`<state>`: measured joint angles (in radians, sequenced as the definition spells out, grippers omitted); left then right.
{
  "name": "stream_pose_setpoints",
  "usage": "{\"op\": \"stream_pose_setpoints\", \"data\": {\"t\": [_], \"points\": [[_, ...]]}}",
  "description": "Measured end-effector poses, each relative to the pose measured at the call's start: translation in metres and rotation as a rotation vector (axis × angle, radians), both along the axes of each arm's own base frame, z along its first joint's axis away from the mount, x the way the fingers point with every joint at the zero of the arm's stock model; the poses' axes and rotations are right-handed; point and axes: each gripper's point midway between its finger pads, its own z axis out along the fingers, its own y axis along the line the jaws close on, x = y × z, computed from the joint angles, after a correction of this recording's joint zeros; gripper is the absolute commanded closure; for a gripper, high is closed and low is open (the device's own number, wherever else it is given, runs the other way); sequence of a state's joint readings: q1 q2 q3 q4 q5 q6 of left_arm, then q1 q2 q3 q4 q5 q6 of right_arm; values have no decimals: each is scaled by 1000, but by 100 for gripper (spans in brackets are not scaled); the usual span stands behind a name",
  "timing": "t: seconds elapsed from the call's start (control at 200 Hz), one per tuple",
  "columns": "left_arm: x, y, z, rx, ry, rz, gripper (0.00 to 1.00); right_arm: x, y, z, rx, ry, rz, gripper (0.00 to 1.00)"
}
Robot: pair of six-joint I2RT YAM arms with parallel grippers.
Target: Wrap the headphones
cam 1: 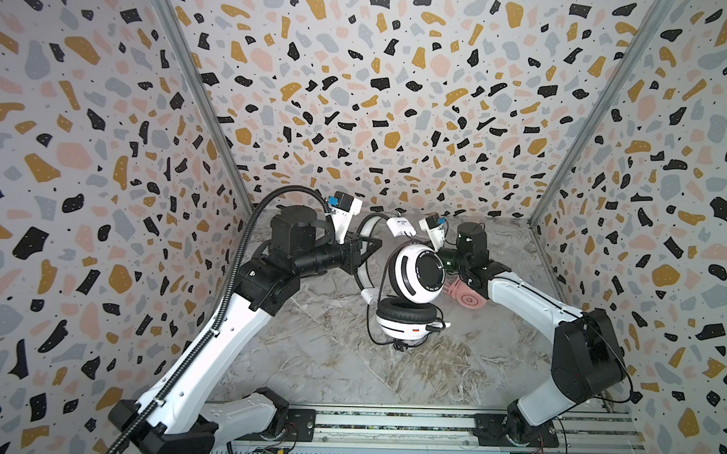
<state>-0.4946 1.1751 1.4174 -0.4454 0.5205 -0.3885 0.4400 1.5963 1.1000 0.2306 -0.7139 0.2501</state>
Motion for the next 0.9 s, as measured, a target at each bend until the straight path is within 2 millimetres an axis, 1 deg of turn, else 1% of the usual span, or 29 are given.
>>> {"op": "stream_pose_setpoints", "data": {"t": [0.04, 0.1, 0.15, 0.195, 0.225, 0.305, 0.32, 0.34, 0.38, 0.395, 0.461, 0.476, 0.576, 0.671, 0.746, 0.826, 0.901], "points": [[4, 2, 0, 1, 13, 11, 100, -2, -4, -11, -9, 23, -10, 51], [11, 6, 0, 3, 31, 32, 100, -4, -15, -28, -24, 62, -42, 49], [18, 11, 0, 6, 46, 55, 100, -6, -31, -40, -35, 91, -84, 47], [25, 16, -1, 7, 63, 77, 100, -7, -46, -46, -38, 109, -123, 43], [30, 20, 0, 5, 73, 92, 100, -9, -55, -49, -39, 117, -146, 38], [43, 30, 3, -4, 96, 133, 100, -14, -76, -51, -32, 109, -197, 28], [45, 32, 4, -6, 99, 141, 100, -16, -79, -52, -30, 110, -201, 27], [48, 35, 4, -9, 104, 153, 100, -19, -81, -52, -27, 105, -205, 20], [55, 40, 6, -17, 115, 176, 100, -24, -83, -54, -19, 104, -201, 14], [57, 42, 7, -20, 118, 185, 100, -26, -83, -55, -16, 103, -198, 9], [66, 48, 9, -35, 132, 215, 100, -34, -79, -59, -1, 106, -169, 3], [68, 50, 10, -39, 136, 223, 100, -35, -78, -60, -1, 107, -165, 0], [77, 54, 12, -62, 154, 250, 100, -42, -66, -64, 8, 101, -122, 1], [83, 56, 18, -83, 165, 266, 100, -43, -43, -64, 7, 85, -61, 1], [88, 57, 27, -106, 163, 271, 100, -41, -22, -67, 1, 78, -11, 1], [93, 59, 38, -131, 150, 279, 100, -40, -2, -75, -10, 80, 32, 1], [95, 61, 49, -157, 132, 287, 100, -42, 11, -82, -17, 86, 58, 1]]}}
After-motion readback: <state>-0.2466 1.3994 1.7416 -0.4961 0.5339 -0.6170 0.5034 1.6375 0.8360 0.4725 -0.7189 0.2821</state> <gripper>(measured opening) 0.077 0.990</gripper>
